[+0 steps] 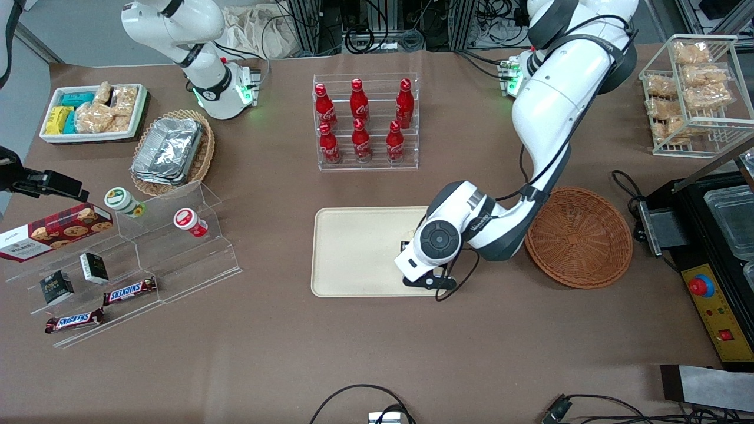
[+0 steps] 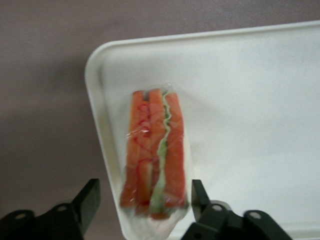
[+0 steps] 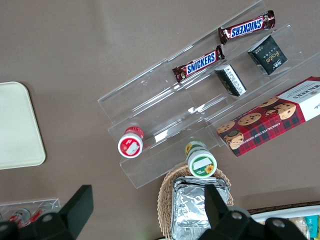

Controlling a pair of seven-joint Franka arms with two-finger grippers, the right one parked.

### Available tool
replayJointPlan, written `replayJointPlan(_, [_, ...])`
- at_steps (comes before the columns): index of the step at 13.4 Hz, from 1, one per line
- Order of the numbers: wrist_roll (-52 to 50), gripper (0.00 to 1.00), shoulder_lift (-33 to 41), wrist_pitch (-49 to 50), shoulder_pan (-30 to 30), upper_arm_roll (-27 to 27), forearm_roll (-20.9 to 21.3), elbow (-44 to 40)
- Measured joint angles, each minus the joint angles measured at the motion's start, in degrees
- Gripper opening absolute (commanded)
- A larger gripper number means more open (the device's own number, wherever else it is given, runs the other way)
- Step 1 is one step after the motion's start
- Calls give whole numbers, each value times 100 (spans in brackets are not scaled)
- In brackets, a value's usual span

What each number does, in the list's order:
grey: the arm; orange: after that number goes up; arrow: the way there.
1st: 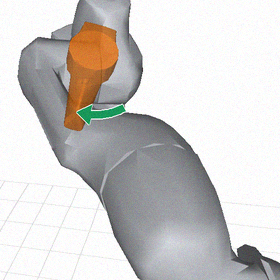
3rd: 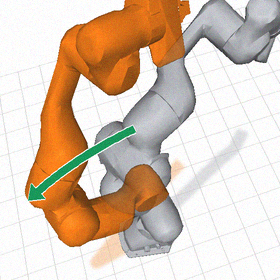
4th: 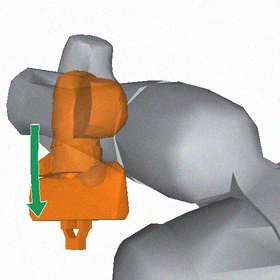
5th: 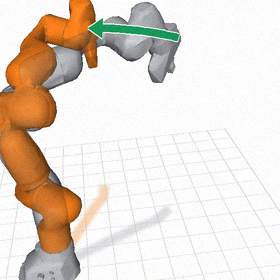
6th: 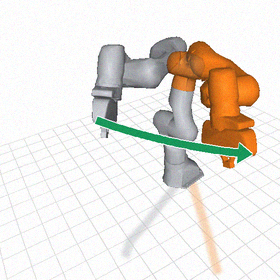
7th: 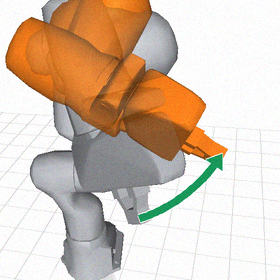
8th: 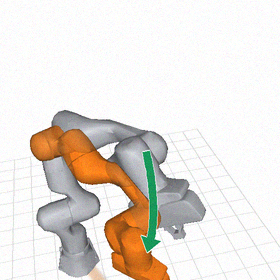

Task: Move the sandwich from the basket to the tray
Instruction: 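Lower the sandwich onto the tray and open the left gripper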

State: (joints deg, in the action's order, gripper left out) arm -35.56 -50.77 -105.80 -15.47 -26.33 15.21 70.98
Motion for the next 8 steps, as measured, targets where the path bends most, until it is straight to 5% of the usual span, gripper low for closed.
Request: replayJointPlan(8, [-88,93,1485,892,12,724,-73,408])
